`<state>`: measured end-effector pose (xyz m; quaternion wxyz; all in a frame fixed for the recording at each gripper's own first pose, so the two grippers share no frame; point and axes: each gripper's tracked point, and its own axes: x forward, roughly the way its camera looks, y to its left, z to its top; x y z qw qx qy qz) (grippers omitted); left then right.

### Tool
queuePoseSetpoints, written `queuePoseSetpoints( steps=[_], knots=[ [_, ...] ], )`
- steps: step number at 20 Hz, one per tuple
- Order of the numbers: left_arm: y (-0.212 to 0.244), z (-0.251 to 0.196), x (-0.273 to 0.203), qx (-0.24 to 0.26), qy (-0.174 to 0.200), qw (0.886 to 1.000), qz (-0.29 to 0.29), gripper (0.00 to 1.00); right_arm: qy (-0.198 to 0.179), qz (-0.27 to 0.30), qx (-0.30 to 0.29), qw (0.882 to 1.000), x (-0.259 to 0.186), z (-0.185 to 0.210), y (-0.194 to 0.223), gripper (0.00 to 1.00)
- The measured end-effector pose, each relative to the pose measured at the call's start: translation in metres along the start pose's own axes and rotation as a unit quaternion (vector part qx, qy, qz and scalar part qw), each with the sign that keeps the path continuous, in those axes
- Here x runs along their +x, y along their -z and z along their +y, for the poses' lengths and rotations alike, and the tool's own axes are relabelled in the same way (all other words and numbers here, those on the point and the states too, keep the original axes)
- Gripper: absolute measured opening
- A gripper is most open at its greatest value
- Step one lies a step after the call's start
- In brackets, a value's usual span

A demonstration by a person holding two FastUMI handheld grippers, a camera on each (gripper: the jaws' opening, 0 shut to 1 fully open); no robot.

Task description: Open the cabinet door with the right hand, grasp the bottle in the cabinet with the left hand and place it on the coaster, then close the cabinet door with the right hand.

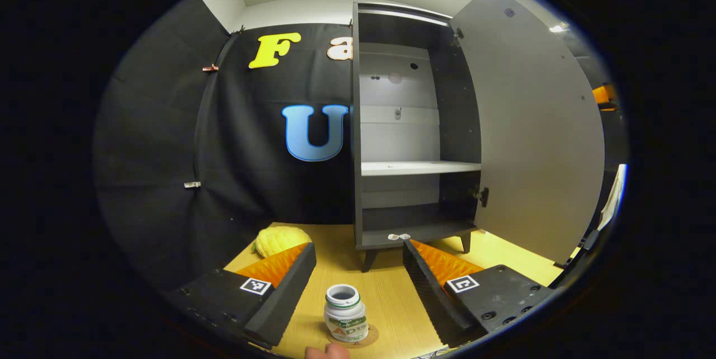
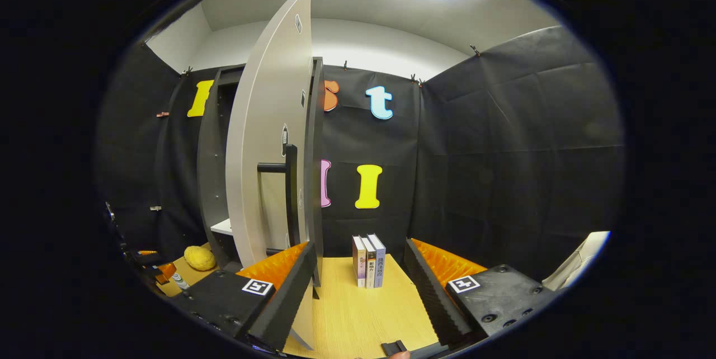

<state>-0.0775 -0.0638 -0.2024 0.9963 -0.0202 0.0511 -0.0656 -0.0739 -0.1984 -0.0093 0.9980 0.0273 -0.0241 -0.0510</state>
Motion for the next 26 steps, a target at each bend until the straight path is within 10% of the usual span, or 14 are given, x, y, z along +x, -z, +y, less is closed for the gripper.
queuePoseSetpoints(
  steps=[7,26],
  knots=[
    [-0.077,-0.011,-0.008,0.022,-0.017,1.0,-0.013,0.98,-0.007,0.017,0.0,1.0,0.017,0.0,0.003,0.96],
    [-0.095,0.035,-0.026,0.015,-0.012,1.0,-0.022,0.98,0.024,0.03,0.026,0.999,0.01,0.021,0.005,0.96]
  ],
)
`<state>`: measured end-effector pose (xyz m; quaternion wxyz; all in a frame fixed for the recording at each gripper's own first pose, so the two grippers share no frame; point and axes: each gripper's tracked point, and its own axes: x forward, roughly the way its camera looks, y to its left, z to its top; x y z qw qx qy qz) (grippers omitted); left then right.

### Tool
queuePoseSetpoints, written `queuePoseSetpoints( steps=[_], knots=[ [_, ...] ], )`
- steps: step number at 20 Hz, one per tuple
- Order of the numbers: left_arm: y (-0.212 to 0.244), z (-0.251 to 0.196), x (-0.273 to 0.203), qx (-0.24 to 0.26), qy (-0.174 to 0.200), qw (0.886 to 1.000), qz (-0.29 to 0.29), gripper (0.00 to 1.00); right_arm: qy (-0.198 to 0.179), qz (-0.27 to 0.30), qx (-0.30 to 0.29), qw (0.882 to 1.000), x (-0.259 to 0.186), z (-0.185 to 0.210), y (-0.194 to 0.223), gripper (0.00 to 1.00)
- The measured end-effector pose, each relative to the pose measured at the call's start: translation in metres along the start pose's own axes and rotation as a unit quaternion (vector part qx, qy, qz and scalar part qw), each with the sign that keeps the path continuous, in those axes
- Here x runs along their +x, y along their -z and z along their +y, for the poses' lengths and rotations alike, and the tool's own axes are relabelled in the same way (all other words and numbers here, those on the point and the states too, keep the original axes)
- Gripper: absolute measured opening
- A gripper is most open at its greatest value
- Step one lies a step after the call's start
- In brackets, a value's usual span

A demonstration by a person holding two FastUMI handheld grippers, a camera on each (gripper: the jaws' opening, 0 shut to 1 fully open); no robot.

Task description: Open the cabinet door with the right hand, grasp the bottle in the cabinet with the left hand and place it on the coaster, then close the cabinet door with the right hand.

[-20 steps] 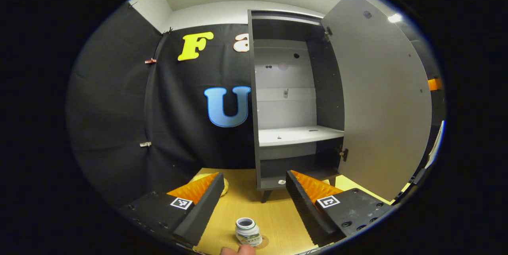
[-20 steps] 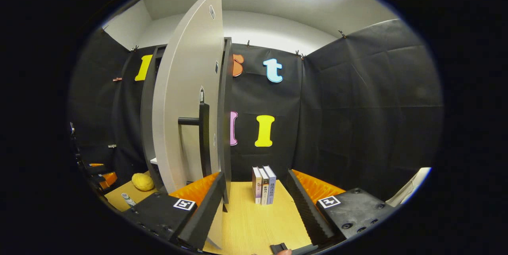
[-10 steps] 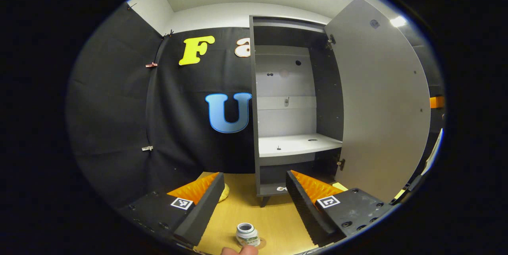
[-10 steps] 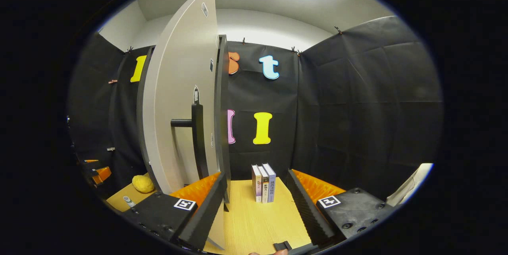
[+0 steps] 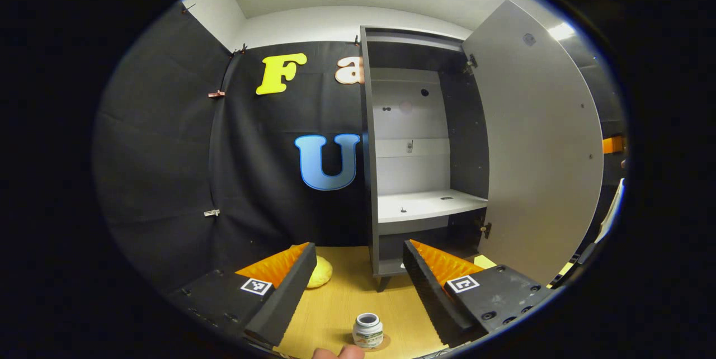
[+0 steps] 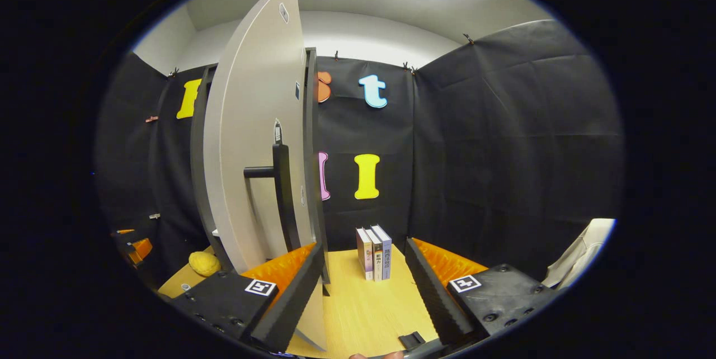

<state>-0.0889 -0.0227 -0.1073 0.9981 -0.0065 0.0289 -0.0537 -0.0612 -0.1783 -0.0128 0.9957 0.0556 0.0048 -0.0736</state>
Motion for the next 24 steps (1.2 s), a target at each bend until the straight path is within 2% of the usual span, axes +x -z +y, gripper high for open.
queuePoseSetpoints(
  steps=[10,17,24],
  knots=[
    [0.01,0.028,-0.007,-0.005,0.001,1.0,0.007,0.98,-0.029,0.004,0.0,1.0,-0.01,0.039,0.005,0.96],
    [0.013,0.042,-0.004,-0.005,-0.001,1.0,0.01,0.98,-0.064,0.008,0.013,0.998,-0.021,0.103,0.011,0.96],
    [0.013,0.062,-0.01,-0.007,-0.016,1.0,0.007,0.99,-0.106,0.013,0.019,0.994,-0.01,0.164,0.019,0.97]
  ],
)
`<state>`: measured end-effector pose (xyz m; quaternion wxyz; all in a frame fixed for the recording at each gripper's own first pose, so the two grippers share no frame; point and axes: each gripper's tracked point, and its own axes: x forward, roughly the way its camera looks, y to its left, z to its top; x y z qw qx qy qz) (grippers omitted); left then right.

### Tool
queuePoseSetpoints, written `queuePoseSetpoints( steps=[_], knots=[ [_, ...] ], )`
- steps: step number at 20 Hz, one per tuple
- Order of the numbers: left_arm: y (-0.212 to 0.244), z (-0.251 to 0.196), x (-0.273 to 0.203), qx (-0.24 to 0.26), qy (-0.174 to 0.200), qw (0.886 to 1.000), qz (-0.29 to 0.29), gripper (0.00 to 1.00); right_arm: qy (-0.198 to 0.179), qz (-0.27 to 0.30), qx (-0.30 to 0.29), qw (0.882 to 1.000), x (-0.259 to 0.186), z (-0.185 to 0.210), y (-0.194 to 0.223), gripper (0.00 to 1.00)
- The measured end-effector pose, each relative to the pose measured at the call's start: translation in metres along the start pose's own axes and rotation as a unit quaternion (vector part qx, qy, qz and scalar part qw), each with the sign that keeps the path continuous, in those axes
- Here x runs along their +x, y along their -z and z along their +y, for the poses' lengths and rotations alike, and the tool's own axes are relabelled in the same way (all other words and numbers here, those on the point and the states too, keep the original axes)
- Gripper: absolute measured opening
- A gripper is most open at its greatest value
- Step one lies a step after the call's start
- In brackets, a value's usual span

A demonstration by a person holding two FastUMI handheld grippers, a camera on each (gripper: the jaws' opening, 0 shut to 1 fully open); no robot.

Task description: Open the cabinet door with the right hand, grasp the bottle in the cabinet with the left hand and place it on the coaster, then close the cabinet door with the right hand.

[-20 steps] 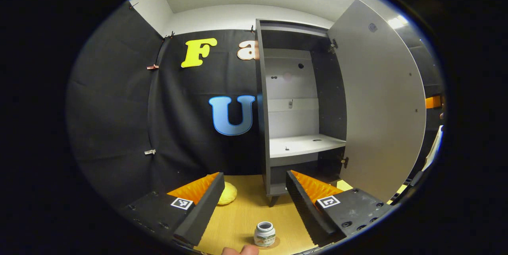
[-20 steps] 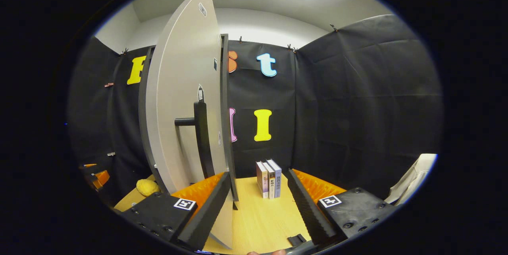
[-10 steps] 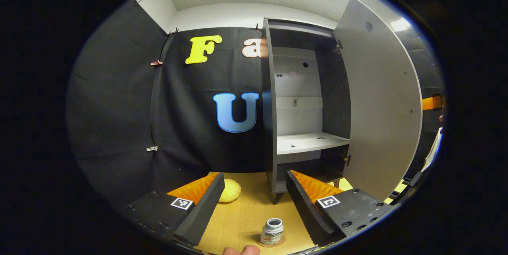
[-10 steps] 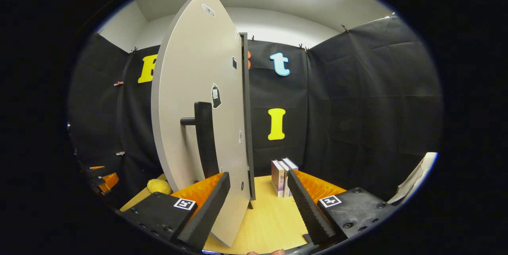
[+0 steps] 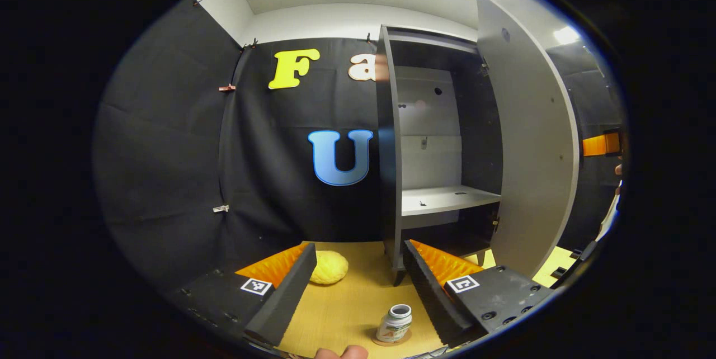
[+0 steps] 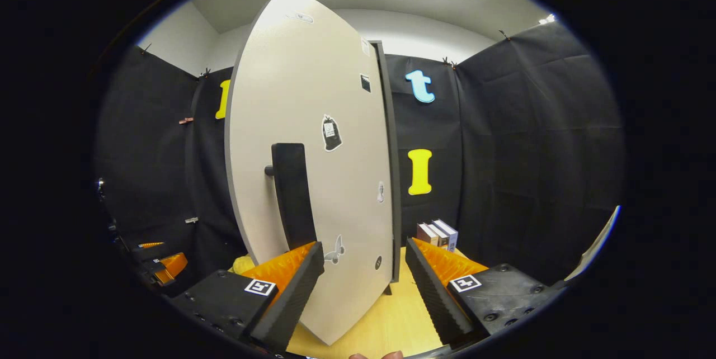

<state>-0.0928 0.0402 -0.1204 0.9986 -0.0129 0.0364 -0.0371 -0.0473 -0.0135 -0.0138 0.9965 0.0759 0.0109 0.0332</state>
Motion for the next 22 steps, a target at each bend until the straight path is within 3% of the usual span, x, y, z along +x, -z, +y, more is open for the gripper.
queuePoseSetpoints(
  steps=[5,9,15,22],
  knots=[
    [-0.004,0.016,-0.004,-0.005,-0.011,1.0,-0.004,0.99,-0.051,0.015,0.01,0.999,0.004,0.045,0.014,0.96],
    [-0.007,0.023,-0.01,0.0,-0.016,1.0,-0.008,0.98,-0.069,0.017,0.002,0.997,-0.002,0.062,0.016,0.97],
    [-0.011,0.023,-0.016,0.0,-0.018,1.0,-0.012,0.98,-0.064,0.014,-0.001,0.998,-0.007,0.058,0.019,0.97],
    [-0.023,0.01,-0.01,-0.005,-0.012,1.0,-0.017,0.99,-0.033,0.001,-0.038,0.999,-0.012,0.047,0.024,0.97]
  ],
)
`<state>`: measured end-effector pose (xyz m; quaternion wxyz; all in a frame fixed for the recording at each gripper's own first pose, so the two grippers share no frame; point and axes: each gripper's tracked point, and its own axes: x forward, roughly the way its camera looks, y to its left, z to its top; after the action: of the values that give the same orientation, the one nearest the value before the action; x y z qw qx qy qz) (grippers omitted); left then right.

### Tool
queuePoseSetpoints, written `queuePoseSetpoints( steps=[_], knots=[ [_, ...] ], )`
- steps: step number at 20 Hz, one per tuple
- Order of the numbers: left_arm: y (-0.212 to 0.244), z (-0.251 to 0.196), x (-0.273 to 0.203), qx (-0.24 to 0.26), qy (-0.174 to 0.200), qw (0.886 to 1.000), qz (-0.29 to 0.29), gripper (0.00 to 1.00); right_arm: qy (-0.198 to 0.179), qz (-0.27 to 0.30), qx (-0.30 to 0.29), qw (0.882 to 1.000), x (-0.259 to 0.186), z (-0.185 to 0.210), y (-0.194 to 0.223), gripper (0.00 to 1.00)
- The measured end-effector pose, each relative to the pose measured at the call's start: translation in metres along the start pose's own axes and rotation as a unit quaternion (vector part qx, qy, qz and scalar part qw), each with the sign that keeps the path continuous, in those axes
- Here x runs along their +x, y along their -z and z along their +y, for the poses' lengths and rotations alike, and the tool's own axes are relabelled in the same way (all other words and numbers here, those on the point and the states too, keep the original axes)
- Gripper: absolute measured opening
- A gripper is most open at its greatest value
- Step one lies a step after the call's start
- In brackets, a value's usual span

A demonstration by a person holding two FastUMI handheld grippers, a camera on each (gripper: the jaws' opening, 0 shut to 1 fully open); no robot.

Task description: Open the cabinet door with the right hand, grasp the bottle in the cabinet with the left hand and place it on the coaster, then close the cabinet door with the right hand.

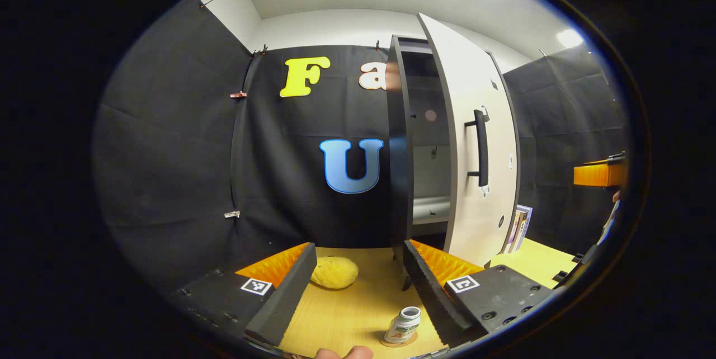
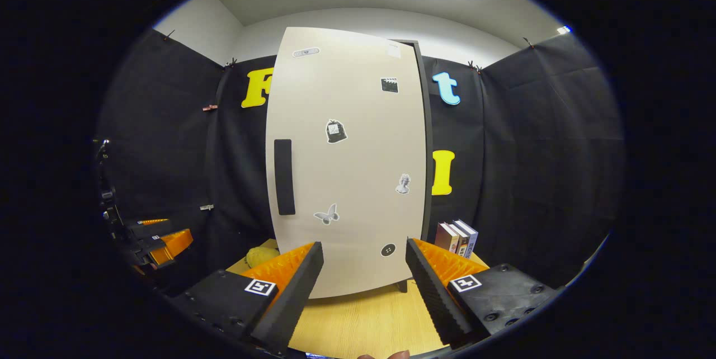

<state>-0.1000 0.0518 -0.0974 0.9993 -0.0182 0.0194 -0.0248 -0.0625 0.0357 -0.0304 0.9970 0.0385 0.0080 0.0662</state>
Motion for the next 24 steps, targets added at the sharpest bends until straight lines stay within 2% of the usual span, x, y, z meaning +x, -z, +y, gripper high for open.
queuePoseSetpoints(
  steps=[13,24],
  knots=[
    [-0.015,-0.014,0.006,0.008,0.014,1.0,-0.008,0.98,0.031,-0.015,-0.024,0.999,0.005,-0.013,0.01,0.96],
    [-0.012,-0.015,0.012,0.009,0.017,1.0,-0.001,0.98,0.033,-0.014,-0.037,0.999,0.012,-0.015,0.013,0.96]
  ],
)
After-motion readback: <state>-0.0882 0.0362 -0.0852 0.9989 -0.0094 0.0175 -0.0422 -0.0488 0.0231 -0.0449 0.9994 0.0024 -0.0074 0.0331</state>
